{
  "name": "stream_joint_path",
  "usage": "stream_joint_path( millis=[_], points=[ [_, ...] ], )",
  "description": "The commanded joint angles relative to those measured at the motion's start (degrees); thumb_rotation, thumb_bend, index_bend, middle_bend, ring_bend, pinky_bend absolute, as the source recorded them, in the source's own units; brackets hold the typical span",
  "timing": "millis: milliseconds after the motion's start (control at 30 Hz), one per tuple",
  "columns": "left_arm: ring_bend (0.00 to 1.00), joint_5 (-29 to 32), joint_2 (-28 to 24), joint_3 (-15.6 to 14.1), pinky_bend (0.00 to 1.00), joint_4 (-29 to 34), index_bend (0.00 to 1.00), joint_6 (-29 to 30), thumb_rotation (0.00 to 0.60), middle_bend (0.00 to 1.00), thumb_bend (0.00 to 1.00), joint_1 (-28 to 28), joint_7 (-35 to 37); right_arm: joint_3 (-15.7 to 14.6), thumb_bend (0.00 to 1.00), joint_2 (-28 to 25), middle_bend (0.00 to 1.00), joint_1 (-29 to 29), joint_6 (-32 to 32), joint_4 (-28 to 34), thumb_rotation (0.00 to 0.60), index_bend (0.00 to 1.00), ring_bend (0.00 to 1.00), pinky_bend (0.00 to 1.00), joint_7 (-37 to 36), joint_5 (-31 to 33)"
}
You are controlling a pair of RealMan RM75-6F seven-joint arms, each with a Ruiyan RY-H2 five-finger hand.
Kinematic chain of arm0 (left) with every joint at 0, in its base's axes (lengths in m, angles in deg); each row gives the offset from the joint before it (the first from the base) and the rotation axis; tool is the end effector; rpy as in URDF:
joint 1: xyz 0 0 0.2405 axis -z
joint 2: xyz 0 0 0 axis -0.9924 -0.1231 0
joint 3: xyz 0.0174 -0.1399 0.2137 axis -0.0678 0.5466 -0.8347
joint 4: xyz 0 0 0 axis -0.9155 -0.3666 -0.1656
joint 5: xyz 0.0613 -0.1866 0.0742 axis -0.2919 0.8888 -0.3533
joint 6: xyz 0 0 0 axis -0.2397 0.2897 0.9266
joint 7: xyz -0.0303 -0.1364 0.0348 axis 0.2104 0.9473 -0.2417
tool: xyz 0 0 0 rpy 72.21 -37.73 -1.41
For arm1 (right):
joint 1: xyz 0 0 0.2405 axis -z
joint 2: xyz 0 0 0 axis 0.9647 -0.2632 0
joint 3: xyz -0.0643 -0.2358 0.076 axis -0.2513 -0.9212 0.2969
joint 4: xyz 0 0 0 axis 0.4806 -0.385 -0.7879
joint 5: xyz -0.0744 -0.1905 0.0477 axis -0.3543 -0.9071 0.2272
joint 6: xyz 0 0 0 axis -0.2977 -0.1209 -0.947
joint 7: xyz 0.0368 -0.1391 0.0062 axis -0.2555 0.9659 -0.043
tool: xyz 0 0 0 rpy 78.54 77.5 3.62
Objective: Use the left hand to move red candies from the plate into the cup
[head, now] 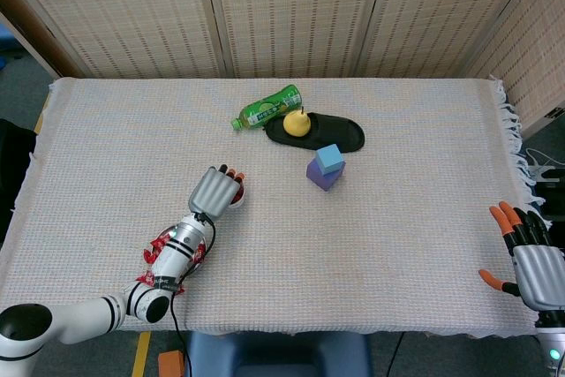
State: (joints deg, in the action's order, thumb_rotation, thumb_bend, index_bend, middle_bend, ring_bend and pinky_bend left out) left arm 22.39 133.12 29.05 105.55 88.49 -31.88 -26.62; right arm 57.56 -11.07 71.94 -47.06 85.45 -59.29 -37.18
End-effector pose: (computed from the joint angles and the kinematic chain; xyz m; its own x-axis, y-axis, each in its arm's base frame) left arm -0.1056 0.3832 -0.0449 0.8148 -0.1355 0.5637 0.4672 -0.4224 -0.7767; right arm -0.3199 -0.1665 0.1681 0.4285 -0.0429 0.9025 -0.9031 0.0125 0.4293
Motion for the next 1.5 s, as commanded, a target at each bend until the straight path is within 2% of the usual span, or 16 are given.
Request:
stream_joint_path(
  millis=[33, 167, 333, 400, 533, 667, 767, 867, 967, 1133, 1267, 1500],
  points=[
    [0.35, -1.1, -0.69, 0.19, 0.65, 1.46, 0.22, 1.72, 0.6, 0.35, 0.46, -0.24, 0.53, -0.02, 0.0, -0.01, 0.0, -0.05, 0.08, 0.02, 0.6, 0.0, 0.0, 0.0, -0.01, -0.05],
    [0.33, -3.03, -3.26, 0.06, 0.65, 6.9, 0.21, 5.06, 0.6, 0.32, 0.46, -1.73, 2.07, -0.14, 0.0, 0.01, 0.0, -0.19, 0.36, -0.05, 0.6, 0.0, 0.0, 0.0, -0.07, -0.28],
    [0.33, -5.23, -9.06, -1.87, 0.65, 17.97, 0.2, 9.02, 0.6, 0.29, 0.46, -5.21, 2.73, -0.61, 0.0, -0.01, 0.0, -0.27, 0.27, 0.18, 0.6, 0.0, 0.0, 0.0, 0.05, -1.43],
    [0.33, -7.73, -11.8, -4.17, 0.66, 22.81, 0.2, 12.2, 0.6, 0.29, 0.46, -7.97, 3.6, -0.84, 0.0, -0.07, 0.0, -0.15, -0.09, 0.29, 0.6, 0.0, 0.0, 0.0, -0.04, -2.04],
    [0.37, -13.4, -16.78, -11.9, 0.72, 29.43, 0.2, 20.2, 0.6, 0.29, 0.44, -16.13, 5.9, -1.32, 0.0, -0.25, 0.0, 0.24, -1.05, 0.3, 0.6, 0.0, 0.0, 0.0, -0.46, -3.3],
    [0.62, -16.81, -19.31, -18.26, 0.88, 31.0, 0.22, 25.65, 0.6, 0.39, 0.44, -23.17, 8.79, -1.84, 0.0, -0.25, 0.0, 0.3, -1.39, 0.36, 0.6, 0.0, 0.0, 0.0, -0.46, -4.56],
    [0.71, -20.23, -19.6, -21.96, 0.96, 29.23, 0.24, 28.87, 0.6, 0.4, 0.44, -27.37, 9.77, -2.31, 0.0, -0.26, 0.0, 0.37, -1.83, 0.52, 0.6, 0.0, 0.0, 0.0, -0.4, -5.85],
    [0.73, -22.61, -18.95, -24.65, 0.97, 26.32, 0.24, 31.55, 0.6, 0.39, 0.43, -31.4, 10.05, -2.7, 0.0, -0.27, 0.0, 0.52, -2.35, 0.48, 0.6, 0.0, 0.0, 0.0, -0.42, -6.86],
    [0.73, -23.69, -17.8, -26.07, 0.97, 23.01, 0.24, 33.11, 0.6, 0.38, 0.43, -34.81, 11.74, -3.0, 0.0, -0.29, 0.0, 0.59, -2.57, 0.38, 0.6, 0.0, 0.0, 0.0, -0.53, -7.53],
    [0.76, -23.5, -15.56, -25.65, 0.98, 18.57, 0.24, 32.15, 0.6, 0.36, 0.42, -37.47, 14.8, -3.55, 0.0, -0.21, 0.0, 0.65, -2.9, 0.34, 0.6, 0.0, 0.0, 0.0, -0.33, -8.79],
    [0.77, -23.38, -12.43, -25.3, 0.99, 13.28, 0.22, 30.1, 0.6, 0.33, 0.42, -39.09, 14.19, -3.83, 0.0, -0.11, 0.0, 0.71, -3.1, 0.28, 0.6, 0.0, 0.0, 0.0, -0.22, -9.41],
    [0.77, -24.09, -6.93, -23.2, 0.99, 4.39, 0.21, 30.28, 0.6, 0.24, 0.41, -41.66, 12.94, -3.85, 0.0, -0.09, 0.0, 0.68, -3.01, 0.27, 0.6, 0.0, 0.0, 0.0, 0.15, -9.35]
  ],
)
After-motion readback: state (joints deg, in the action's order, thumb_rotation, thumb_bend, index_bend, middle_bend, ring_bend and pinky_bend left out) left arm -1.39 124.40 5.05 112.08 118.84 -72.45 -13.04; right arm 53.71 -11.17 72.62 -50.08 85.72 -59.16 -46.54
